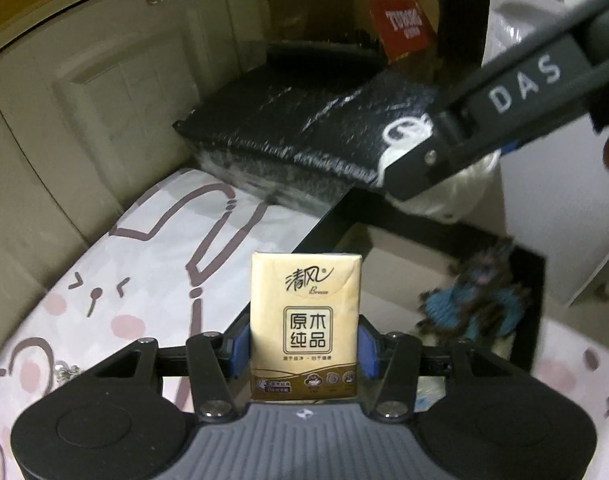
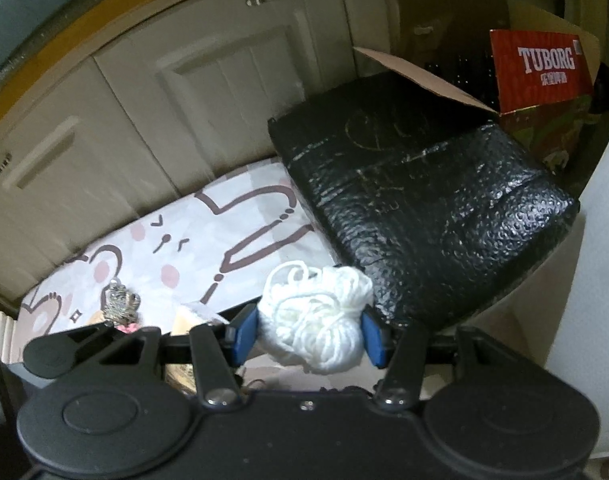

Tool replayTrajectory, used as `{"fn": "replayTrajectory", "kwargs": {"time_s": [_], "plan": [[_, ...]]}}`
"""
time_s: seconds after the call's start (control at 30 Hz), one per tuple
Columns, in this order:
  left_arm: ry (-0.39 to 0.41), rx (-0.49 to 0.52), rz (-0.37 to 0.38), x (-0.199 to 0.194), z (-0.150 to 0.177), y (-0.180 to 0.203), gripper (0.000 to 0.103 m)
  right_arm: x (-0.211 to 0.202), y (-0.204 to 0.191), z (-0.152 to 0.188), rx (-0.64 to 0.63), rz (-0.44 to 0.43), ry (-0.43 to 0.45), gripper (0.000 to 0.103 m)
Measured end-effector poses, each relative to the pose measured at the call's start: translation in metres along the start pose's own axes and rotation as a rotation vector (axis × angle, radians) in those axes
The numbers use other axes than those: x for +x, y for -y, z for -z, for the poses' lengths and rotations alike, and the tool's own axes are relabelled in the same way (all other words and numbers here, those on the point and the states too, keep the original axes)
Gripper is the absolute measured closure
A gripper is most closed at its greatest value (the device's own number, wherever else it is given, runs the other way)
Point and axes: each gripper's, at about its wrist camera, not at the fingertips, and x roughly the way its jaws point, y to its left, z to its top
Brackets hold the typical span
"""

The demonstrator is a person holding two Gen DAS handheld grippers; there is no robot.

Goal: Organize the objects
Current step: 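Lower the tissue pack with the left tool while the right tool lowers the yarn ball into the box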

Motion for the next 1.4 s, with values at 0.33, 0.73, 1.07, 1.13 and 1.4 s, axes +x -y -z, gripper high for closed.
{"fn": "replayTrajectory", "kwargs": {"time_s": [0.33,0.73,1.07,1.13,1.4], "plan": [[-0.032,0.058,-0.012,0.004,0.008,-0.002,0.026,0.018,-0.002,0.001,-0.021,0.022,-0.032,0.048],[-0.064,-0.088,-0.010,-0.009,0.009,-0.020,0.025,0.026,-0.011,0.003,-0.022,0.015,-0.031,0.025],[-0.071,-0.188,-0.004,-0.018,0.008,-0.028,0.025,0.024,-0.007,0.004,-0.015,0.037,-0.035,0.023],[-0.072,-0.199,-0.003,-0.020,0.007,-0.027,0.025,0.022,-0.007,0.005,-0.020,0.041,-0.029,0.022],[-0.054,-0.293,-0.001,-0.037,0.008,-0.033,0.024,0.011,-0.012,0.006,-0.033,0.020,-0.011,0.021]]}}
